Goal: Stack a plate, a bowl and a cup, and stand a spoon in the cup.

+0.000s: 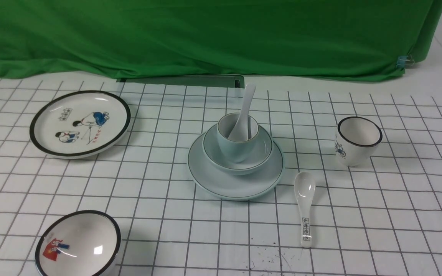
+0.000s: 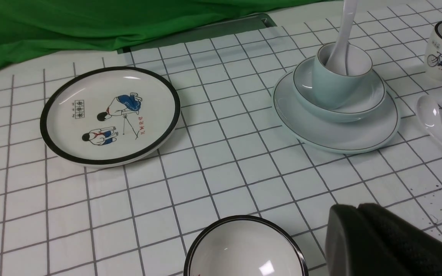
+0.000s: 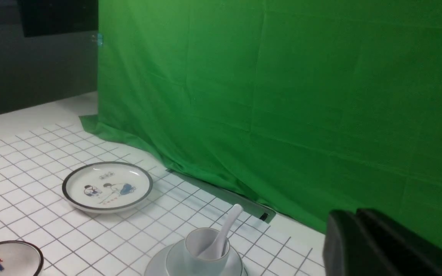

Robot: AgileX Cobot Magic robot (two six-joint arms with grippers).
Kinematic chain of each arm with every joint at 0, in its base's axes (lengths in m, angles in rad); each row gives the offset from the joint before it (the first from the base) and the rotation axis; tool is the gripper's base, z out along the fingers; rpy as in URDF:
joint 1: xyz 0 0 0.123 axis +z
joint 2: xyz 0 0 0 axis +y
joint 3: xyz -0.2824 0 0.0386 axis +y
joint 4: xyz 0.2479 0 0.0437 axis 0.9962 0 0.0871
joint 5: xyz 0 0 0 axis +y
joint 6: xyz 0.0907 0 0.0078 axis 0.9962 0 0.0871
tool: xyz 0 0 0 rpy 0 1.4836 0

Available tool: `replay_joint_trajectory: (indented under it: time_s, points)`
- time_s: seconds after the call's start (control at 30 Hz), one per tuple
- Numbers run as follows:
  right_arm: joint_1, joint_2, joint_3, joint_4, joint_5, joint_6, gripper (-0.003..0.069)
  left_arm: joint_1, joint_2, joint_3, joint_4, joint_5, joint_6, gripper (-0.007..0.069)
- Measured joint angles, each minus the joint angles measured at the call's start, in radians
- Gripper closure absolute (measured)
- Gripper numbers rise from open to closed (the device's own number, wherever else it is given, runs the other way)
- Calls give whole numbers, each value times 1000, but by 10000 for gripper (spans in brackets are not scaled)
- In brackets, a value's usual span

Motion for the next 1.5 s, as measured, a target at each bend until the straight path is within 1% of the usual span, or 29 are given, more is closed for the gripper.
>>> replay_joint_trajectory:
  time_s: [0.17, 0.23, 0.27, 0.3, 0.37, 0.5, 0.63, 0.67, 0.73, 0.77, 0.83, 0.97, 1.03, 1.17, 1.3, 1.5]
  points:
    - [0, 0, 0, -1, 0, 0, 590, 0, 0, 0, 0, 0, 0, 656]
    - [0, 0, 11, -1, 1, 0, 601, 0, 0, 0, 2, 0, 0, 656]
    - [0, -1, 28, -1, 0, 0, 624, 0, 0, 0, 3, 0, 0, 656]
    - [0, -1, 50, -1, -1, 0, 640, 0, 0, 0, 3, 0, 1, 656]
    - [0, -3, 86, -1, -5, 0, 646, 0, 0, 0, 3, 0, 2, 656]
    - [-12, -41, 262, -9, -56, 0, 648, 0, 0, 0, 3, 0, 3, 656]
    - [-95, -128, 467, -32, -203, 0, 648, 0, 0, 0, 3, 0, 4, 655]
    - [-132, -162, 527, -41, -259, 0, 648, 0, 0, 0, 3, 0, 4, 655]
    - [-187, -210, 603, -48, -322, 4, 648, 0, 0, 0, 3, 0, 4, 655]
    - [-232, -240, 655, -50, -351, 18, 648, 0, 0, 0, 3, 0, 4, 655]
    - [-310, -298, 734, -53, -384, 55, 648, 0, 0, 0, 3, 0, 9, 655]
    - [-424, -380, 854, -82, -401, 131, 648, 0, 0, 0, 3, 0, 9, 653]
    - [-470, -434, 911, -130, -394, 217, 648, 0, 0, 0, 3, 0, 9, 653]
    - [-501, -467, 928, -173, -345, 295, 648, 0, 0, 0, 3, 0, 9, 653]
    - [-501, -470, 928, -181, -280, 294, 648, 0, 0, 0, 3, 0, 9, 653]
    - [-501, -470, 928, -182, -266, 289, 648, 0, 0, 0, 3, 0, 9, 653]
